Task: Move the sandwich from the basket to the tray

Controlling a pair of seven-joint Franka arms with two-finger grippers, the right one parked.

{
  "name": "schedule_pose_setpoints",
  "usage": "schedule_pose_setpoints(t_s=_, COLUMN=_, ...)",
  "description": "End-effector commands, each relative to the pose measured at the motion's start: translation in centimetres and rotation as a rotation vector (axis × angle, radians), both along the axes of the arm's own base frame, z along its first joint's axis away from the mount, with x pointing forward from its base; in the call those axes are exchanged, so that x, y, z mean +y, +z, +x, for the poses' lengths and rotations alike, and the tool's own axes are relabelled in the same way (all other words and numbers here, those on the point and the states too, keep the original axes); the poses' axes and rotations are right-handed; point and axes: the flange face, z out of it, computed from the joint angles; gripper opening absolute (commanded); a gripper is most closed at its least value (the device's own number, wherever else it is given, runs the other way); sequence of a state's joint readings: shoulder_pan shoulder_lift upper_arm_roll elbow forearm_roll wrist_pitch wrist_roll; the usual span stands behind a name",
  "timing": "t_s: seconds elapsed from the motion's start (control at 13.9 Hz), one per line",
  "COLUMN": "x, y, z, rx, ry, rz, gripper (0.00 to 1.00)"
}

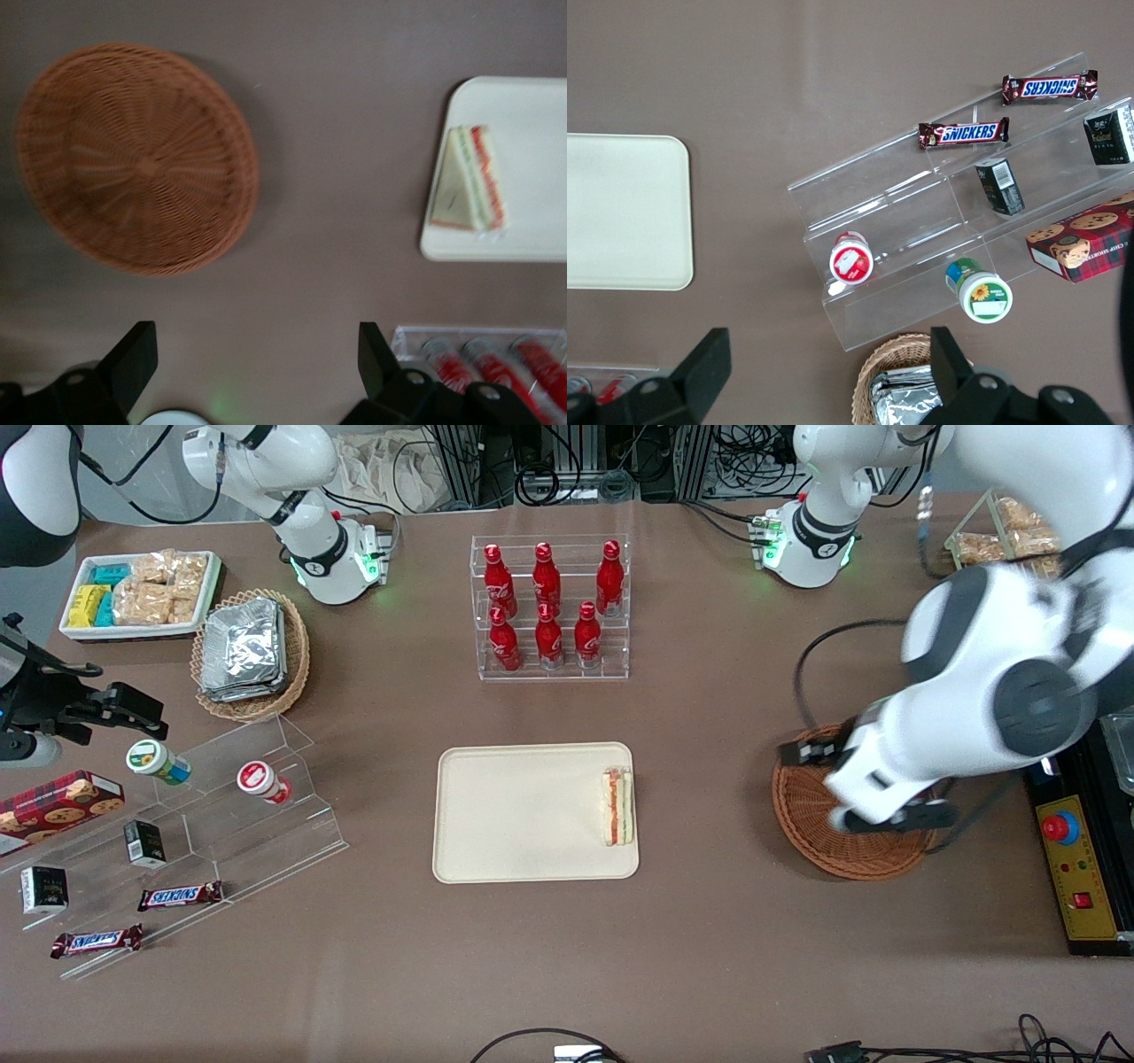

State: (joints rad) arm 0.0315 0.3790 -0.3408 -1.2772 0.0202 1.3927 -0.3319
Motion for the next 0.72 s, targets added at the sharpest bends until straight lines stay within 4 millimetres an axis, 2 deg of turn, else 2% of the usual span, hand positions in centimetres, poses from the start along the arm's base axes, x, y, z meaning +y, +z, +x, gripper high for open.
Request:
schedule_pose_setpoints(t_s=0.0, x=4.2, y=5.4, z=-3.4, rx=-0.008, ry=-0.015, rz=0.034, gripper=1.0)
schedule_pose_setpoints(t_s=0.14, x=7.1, y=7.6, z=-4.7, rx=-0.012, ry=0.012, rz=0.05, gripper=1.0)
schedule_pose_setpoints(t_s=0.22, x=8.5, y=7.6, z=-5.0, rx=0.0, ry=0.011, rz=0.05, gripper=1.0)
schedule_pose_setpoints(t_s=0.36, x=10.1, y=6.2, z=-5.3, rx=0.029, ry=0.022, rz=0.058, gripper=1.0)
schedule_pose_setpoints(t_s=0.65, x=9.2, y=4.9, z=-7.6, rx=0.027, ry=0.015, rz=0.086, gripper=1.0)
